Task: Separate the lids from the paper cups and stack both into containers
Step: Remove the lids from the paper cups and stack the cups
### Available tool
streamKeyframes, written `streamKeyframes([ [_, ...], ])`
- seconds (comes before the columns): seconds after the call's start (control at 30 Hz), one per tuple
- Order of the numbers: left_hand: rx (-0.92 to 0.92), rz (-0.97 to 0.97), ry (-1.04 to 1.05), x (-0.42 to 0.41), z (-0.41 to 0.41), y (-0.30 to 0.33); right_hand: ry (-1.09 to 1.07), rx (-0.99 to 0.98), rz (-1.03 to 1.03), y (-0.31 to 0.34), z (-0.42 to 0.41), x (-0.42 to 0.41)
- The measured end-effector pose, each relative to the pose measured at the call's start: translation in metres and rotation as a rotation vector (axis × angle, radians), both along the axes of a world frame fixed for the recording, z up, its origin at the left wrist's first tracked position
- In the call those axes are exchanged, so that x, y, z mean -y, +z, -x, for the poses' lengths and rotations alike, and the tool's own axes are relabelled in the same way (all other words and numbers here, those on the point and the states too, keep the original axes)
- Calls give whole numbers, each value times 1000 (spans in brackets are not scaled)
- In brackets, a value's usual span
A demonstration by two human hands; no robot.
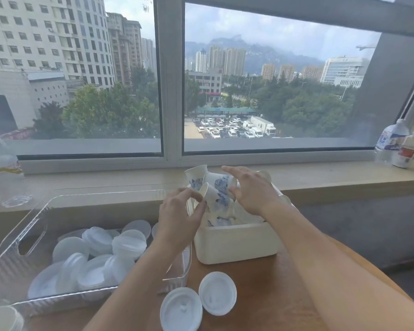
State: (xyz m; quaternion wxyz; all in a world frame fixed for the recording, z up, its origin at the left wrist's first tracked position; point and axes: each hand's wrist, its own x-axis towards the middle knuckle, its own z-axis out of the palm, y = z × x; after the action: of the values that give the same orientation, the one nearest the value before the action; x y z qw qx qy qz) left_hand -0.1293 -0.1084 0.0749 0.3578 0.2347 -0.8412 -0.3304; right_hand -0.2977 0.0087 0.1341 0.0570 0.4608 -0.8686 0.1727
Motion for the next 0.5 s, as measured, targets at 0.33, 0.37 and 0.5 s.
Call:
streamKeyframes([
  [0.33, -243, -182, -63, 10, -26, 19, -14, 12, 104, 2, -6, -4],
  [0.37, -246, -192, -66, 11, -28, 19, -12, 13, 139, 4, -8, -7],
  [0.5, -241, -206, -71, 11, -37, 16, 17, 107, 354, 16, -18, -21],
])
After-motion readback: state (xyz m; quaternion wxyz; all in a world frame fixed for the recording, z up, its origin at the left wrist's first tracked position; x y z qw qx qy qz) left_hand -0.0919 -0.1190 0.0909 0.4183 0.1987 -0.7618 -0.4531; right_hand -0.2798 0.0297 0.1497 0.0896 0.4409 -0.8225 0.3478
